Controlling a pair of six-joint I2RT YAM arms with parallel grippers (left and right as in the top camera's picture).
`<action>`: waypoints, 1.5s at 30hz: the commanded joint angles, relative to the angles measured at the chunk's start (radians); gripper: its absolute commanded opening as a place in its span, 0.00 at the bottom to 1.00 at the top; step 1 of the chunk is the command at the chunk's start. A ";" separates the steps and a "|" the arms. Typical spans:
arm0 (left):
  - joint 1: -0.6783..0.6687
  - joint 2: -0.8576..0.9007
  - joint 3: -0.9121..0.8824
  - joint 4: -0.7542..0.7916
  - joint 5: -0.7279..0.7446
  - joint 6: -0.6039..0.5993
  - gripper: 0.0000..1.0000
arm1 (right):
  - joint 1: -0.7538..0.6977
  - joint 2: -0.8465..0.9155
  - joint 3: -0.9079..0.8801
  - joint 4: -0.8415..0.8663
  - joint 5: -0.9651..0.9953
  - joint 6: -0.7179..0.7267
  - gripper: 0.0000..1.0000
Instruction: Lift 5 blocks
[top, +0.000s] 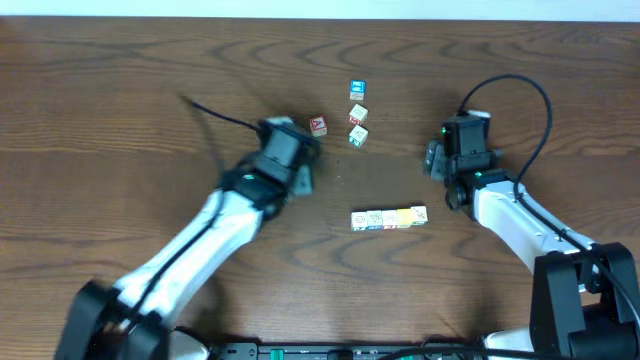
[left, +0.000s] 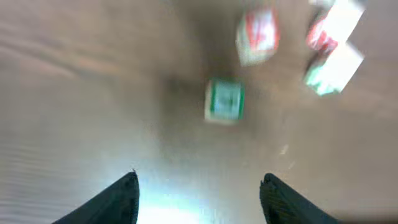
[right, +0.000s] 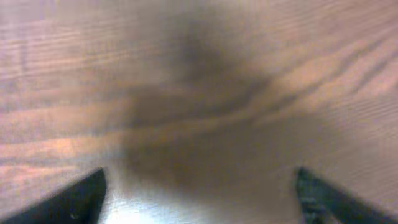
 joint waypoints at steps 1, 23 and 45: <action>0.043 -0.085 0.028 -0.008 -0.026 0.028 0.67 | -0.016 0.009 0.002 0.029 0.019 0.003 0.99; 0.054 -0.193 0.027 -0.079 -0.037 0.042 0.80 | -0.014 0.009 0.002 0.018 0.015 0.003 0.99; 0.134 -0.538 -0.067 0.433 -0.035 0.397 0.80 | -0.014 0.009 0.002 0.018 0.015 0.003 0.99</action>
